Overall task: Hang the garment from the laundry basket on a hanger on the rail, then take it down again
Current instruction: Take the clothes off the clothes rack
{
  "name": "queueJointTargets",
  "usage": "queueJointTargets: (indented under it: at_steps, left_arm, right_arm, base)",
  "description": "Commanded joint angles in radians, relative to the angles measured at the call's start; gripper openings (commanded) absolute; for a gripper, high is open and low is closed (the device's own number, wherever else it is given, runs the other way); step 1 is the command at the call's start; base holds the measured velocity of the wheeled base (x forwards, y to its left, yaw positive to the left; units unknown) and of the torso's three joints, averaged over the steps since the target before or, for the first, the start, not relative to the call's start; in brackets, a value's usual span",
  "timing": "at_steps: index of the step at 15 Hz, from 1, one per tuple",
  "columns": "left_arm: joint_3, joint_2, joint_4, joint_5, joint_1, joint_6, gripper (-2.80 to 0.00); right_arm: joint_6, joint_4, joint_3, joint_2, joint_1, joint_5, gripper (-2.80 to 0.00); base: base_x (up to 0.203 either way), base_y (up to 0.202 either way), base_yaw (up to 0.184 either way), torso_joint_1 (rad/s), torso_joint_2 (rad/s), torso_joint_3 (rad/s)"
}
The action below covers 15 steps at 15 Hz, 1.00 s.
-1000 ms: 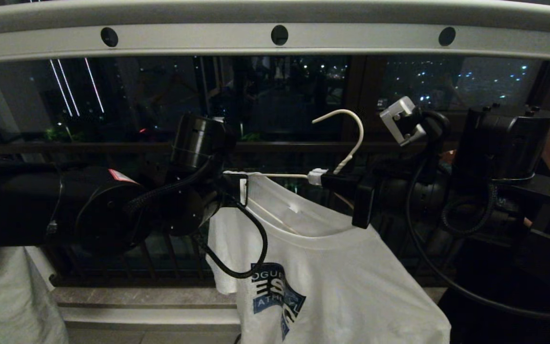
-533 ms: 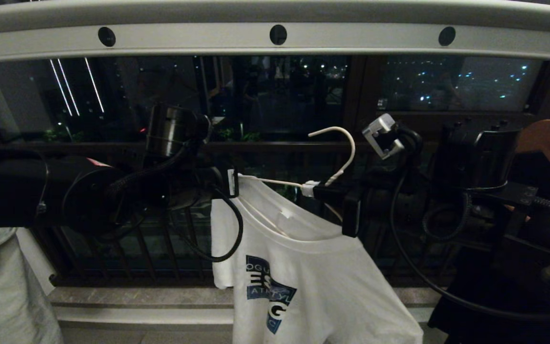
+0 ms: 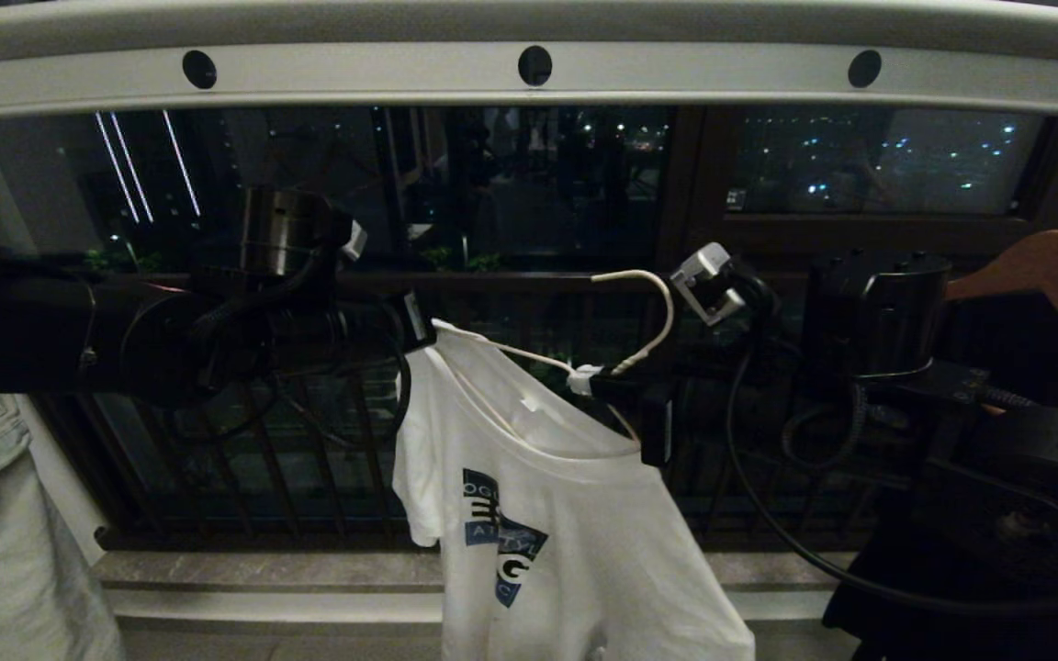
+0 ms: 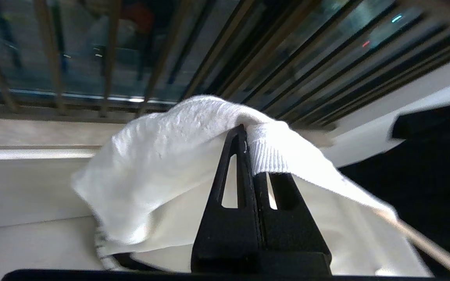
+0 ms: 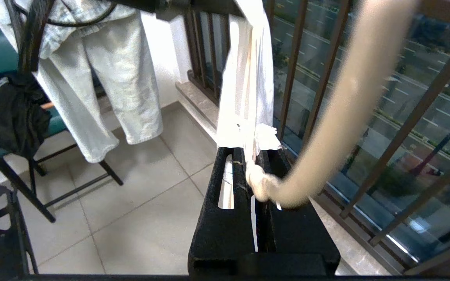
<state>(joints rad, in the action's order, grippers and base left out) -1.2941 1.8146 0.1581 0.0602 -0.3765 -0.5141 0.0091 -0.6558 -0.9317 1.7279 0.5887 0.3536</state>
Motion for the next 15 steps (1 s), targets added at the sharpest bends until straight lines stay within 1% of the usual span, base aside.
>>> queueJointTargets:
  at_steps: [1,2,4,5,6,7,8,9,11,15]
  left_arm:
    - [-0.025,0.022,0.001,0.003,0.013,-0.039,-2.80]
    - [-0.045,0.034,0.001,0.000,0.013,-0.098,-2.80]
    - [-0.071,0.054,0.001,-0.005,0.023,-0.143,-2.80]
    - [-0.077,0.059,0.002,-0.003,0.032,-0.151,-2.80]
    - [-0.094,0.072,0.003,-0.001,0.049,-0.174,-2.80]
    - [-0.115,0.086,0.003,-0.001,0.058,-0.219,-2.80]
    - [-0.139,0.105,0.003,-0.004,0.063,-0.277,-2.80]
    - [-0.150,0.121,0.003,-0.005,0.069,-0.298,-2.80]
    - [-0.160,0.144,0.003,-0.009,0.070,-0.307,-2.80]
    - [-0.163,0.172,0.005,-0.014,0.071,-0.300,-2.80]
  right_arm:
    - [0.000,-0.004,-0.004,0.024,0.000,0.002,-2.80]
    - [0.000,-0.004,-0.007,0.036,-0.001,0.001,-2.80]
    - [0.000,-0.004,-0.012,0.044,-0.001,-0.001,-2.80]
    - [0.000,-0.004,-0.013,0.048,-0.001,-0.002,-2.80]
    - [0.000,-0.001,-0.013,0.051,-0.001,-0.002,-2.80]
    - [0.000,0.018,-0.015,0.053,-0.001,-0.002,-2.80]
    - [0.000,0.033,-0.020,0.053,-0.001,-0.002,-2.80]
    - [0.000,0.035,-0.022,0.051,-0.001,-0.002,-2.80]
    - [0.000,0.036,-0.021,0.050,-0.001,-0.002,-2.80]
    - [0.000,0.036,-0.018,0.027,-0.001,-0.001,-2.80]
  base:
    - [0.000,0.000,0.000,0.000,0.00,0.000]
    - [0.000,0.000,0.000,0.000,0.00,0.000]
    - [0.000,0.000,0.000,0.000,0.00,0.000]
    - [0.000,0.000,0.000,0.000,0.00,0.000]
    - [0.000,0.000,0.000,0.000,0.00,0.000]
    - [0.000,0.000,0.000,0.000,0.00,0.000]
    - [0.000,0.000,0.000,0.000,0.00,0.000]
    - [0.000,0.000,0.000,0.000,0.00,0.000]
    - [0.000,0.000,0.000,0.000,0.00,0.000]
    - [0.000,0.000,0.000,0.000,0.00,0.000]
